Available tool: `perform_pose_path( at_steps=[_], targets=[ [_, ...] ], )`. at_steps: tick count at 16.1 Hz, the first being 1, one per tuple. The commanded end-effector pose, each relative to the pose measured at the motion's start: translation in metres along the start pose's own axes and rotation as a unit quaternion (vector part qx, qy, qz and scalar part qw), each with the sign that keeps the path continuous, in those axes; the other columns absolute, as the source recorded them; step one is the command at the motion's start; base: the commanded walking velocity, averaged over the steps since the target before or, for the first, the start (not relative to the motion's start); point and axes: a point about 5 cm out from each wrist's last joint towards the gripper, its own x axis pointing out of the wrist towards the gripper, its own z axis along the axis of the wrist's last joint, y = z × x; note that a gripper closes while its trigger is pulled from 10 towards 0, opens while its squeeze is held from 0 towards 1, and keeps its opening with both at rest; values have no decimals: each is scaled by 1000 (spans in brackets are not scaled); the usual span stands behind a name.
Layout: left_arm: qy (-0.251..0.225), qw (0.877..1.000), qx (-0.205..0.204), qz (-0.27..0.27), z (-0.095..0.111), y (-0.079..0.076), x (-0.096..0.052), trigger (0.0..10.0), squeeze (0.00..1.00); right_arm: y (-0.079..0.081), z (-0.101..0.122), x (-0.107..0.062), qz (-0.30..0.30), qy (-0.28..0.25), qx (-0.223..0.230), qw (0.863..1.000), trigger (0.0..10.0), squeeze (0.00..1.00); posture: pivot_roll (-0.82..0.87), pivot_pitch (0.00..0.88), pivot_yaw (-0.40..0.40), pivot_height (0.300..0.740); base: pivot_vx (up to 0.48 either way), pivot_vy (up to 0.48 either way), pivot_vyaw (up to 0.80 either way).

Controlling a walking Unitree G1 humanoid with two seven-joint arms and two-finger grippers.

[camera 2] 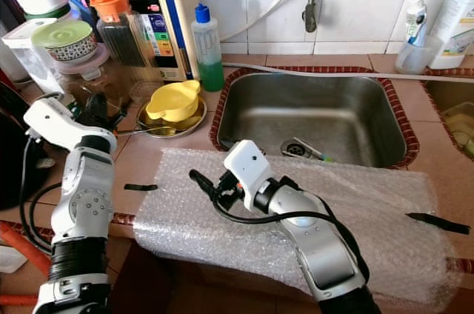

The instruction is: Kitchen organization

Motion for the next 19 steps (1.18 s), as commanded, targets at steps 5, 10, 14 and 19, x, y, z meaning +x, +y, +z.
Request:
perform_pose_path(
  at_steps=[5, 10, 14, 19],
  targets=[
    [-16, 998, -45, -41, 11, -17, 4, 0, 0, -1, 3, 2, 2, -7, -6, 1000, 10000, 969, -295, 46, 137, 740, 0, 0, 0],
    [-28, 992, -94, -74, 20, -32, 5, 0, 0, -2, 3, 2, 1, -6, -8, 1000, 10000, 973, -294, 43, 135, 740, 0, 0, 0],
    [-13, 990, -109, -90, 15, -38, 2, 0, 0, -5, 3, 3, -2, -7, -9, 1000, 10000, 969, -292, 42, 136, 740, 0, 0, 0],
    [2, 988, -112, -109, 11, -42, 0, 0, 0, -12, 2, 2, -16, -4, -18, 1000, 10000, 973, -295, 41, 138, 740, 0, 0, 0]
  ],
)
